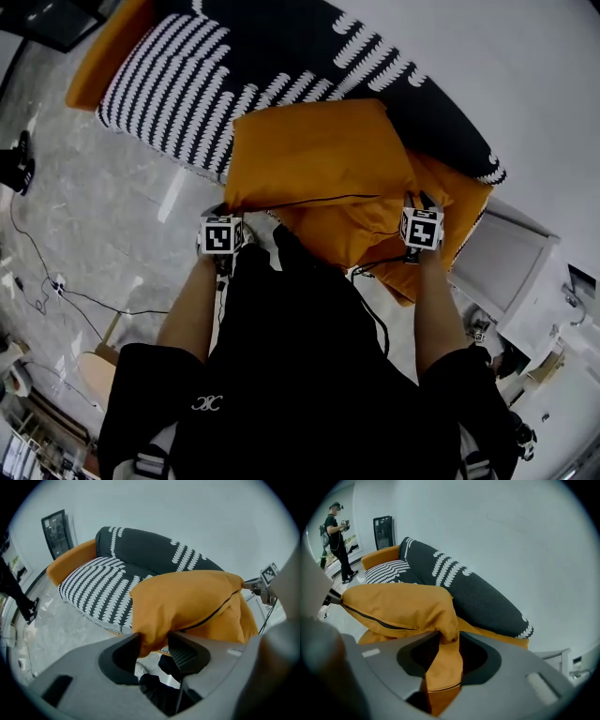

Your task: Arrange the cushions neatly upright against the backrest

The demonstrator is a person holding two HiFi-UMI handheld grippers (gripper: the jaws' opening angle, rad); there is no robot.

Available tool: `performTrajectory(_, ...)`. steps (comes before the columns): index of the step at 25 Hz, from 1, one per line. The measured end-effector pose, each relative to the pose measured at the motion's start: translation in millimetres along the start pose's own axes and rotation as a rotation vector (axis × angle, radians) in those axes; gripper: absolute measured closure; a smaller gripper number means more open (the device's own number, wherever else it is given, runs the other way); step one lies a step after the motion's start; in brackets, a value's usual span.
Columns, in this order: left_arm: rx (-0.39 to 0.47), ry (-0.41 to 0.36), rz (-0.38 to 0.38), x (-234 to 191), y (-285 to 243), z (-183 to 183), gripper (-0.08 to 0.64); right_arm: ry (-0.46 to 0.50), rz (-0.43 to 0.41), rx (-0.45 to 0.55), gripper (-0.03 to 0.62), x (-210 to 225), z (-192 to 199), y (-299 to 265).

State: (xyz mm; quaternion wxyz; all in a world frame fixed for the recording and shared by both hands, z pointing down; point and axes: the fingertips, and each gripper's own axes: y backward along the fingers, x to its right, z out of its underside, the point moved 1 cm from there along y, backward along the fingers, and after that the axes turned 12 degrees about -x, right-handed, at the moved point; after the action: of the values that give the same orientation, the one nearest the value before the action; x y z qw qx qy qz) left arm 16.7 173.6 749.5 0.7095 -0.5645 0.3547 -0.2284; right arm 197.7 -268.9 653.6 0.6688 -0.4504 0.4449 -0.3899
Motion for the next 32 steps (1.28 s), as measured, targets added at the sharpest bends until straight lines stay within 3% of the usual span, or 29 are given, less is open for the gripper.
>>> performTrajectory(5,0.016,0.019,0.028,0.7,2.8,-9.8,0.439,0.097,0.012,0.047,0.529,-4.4,-14.7,-3.9)
performTrajectory(8,0.057,0.020,0.025,1.4,11.4,-18.5,0.501,0.053,-0.024,0.066,0.548,-4.9,-23.2,-2.2)
performTrajectory(13,0.162,0.057,-0.049,-1.8,30.5,-32.7,0.517,-0.049,-0.098,0.101,0.552,-4.5,-43.2,13.1)
performTrajectory(17,0.224,0.096,-0.074,-8.0,53.1,-49.9,0.520,-0.047,-0.117,0.164,0.554,-3.9,-66.1,28.1)
performTrajectory(23,0.317,0.091,-0.084,-14.2,95.8,-80.9,0.525,-0.011,-0.116,0.270,0.555,-1.9,-101.9,54.7)
performTrajectory(32,0.457,0.248,-0.058,-47.9,156.6,-69.5,0.525,0.049,-0.143,0.415,0.557,-38.9,-148.7,111.0)
